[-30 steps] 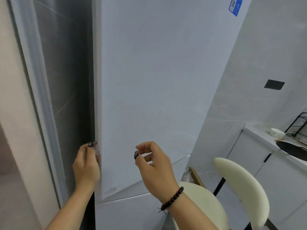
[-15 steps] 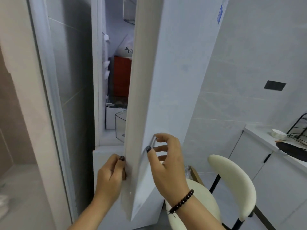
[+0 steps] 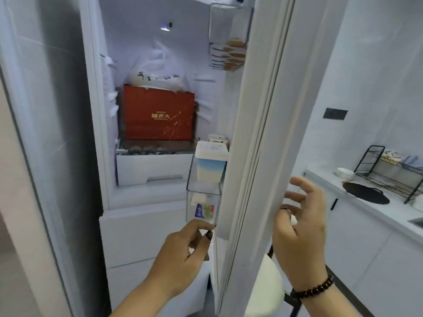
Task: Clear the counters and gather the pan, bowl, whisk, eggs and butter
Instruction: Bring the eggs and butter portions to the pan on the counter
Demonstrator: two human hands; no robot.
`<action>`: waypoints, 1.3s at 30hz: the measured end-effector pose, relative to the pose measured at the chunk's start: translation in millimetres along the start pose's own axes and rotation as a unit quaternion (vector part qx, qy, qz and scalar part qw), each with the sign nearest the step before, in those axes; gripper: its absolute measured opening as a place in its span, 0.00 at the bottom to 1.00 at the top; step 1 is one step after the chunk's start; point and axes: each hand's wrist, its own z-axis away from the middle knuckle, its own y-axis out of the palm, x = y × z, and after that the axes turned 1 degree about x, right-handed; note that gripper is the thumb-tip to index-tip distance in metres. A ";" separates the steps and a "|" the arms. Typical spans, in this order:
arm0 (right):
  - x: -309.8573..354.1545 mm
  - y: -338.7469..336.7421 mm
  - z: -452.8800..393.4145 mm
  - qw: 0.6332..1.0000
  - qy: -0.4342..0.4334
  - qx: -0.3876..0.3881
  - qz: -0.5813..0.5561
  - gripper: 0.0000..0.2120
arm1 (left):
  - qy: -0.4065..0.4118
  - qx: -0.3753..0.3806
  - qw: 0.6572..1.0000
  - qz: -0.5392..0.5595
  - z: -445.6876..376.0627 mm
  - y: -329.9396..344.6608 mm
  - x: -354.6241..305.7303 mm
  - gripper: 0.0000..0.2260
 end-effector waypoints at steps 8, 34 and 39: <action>-2.5 -25.3 -7.8 0.978 -0.104 -0.106 0.146 0.30 | 0.108 -0.034 0.991 0.076 -42.0 11.4 -22.6 0.15; -43.4 -18.6 -41.2 0.915 0.084 0.146 0.367 0.11 | 0.314 0.037 0.948 0.019 -191.3 66.6 13.0 0.13; -35.8 -28.0 -65.8 0.894 0.156 0.203 0.366 0.10 | 0.365 0.068 0.929 -0.002 -209.8 82.5 8.5 0.16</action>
